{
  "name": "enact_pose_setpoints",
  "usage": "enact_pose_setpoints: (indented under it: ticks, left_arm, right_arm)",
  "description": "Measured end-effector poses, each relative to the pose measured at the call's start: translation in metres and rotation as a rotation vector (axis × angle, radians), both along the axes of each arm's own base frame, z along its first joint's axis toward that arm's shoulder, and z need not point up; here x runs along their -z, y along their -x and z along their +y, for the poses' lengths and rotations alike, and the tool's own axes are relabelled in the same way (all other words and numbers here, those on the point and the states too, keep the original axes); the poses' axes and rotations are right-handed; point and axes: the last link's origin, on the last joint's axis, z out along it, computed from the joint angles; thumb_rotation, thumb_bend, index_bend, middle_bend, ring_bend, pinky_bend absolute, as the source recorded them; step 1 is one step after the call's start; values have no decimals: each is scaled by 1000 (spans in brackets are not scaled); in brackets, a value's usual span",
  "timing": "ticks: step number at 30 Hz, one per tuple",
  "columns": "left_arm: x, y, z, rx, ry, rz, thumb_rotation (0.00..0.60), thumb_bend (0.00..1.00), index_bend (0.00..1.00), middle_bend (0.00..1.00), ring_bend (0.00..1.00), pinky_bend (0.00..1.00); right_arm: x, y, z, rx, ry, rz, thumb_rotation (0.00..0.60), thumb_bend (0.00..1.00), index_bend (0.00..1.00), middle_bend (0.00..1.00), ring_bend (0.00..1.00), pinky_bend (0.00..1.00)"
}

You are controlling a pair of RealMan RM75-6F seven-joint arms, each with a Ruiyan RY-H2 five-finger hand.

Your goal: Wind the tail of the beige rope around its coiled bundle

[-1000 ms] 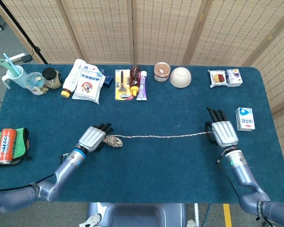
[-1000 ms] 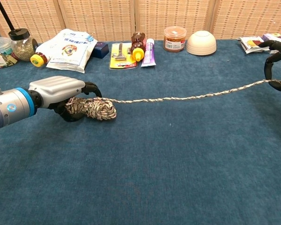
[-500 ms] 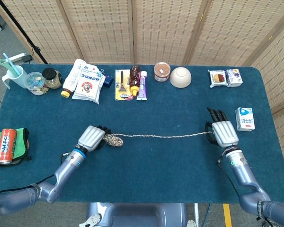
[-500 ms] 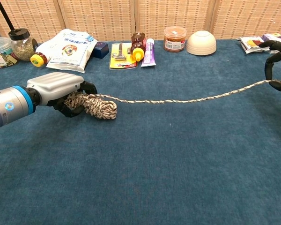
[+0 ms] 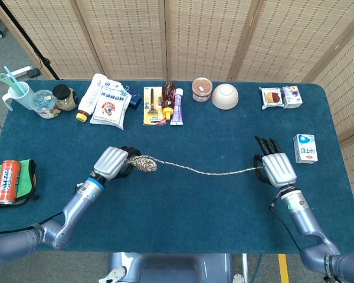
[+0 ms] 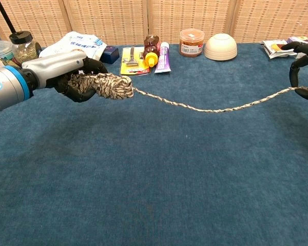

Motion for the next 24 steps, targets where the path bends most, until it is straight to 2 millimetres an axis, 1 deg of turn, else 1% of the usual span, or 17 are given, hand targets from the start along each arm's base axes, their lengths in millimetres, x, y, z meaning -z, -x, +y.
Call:
enact_pose_setpoints:
  ticks: [2, 5, 12, 16, 20, 24]
  left_arm:
    - [-7, -9, 2, -11, 15, -49, 600, 559, 504, 396, 364, 558]
    - [-14, -19, 6, -7, 13, -71, 600, 556, 504, 396, 364, 558]
    - [-15, -47, 19, 14, -30, -36, 600, 555, 504, 396, 364, 558]
    - [-7, -67, 28, 21, -53, 5, 600, 554, 505, 396, 366, 558]
    - [9, -88, 33, 32, -72, 40, 600, 550, 506, 396, 369, 558]
    - [24, -97, 33, 38, -85, 57, 600, 540, 506, 396, 369, 558]
  right_arm:
    - [2, -2, 3, -3, -10, -6, 600, 585, 631, 0, 0, 0]
    - [4, -7, 9, -13, -32, -18, 600, 586, 635, 0, 0, 0]
    - [4, -22, 26, -52, -77, -48, 600, 591, 647, 0, 0, 0]
    - [0, -35, 37, -81, -106, -78, 600, 590, 650, 0, 0, 0]
    - [-6, -48, 48, -102, -145, -110, 600, 591, 657, 0, 0, 0]
    - [-10, -63, 57, -116, -190, -158, 600, 591, 669, 0, 0, 0]
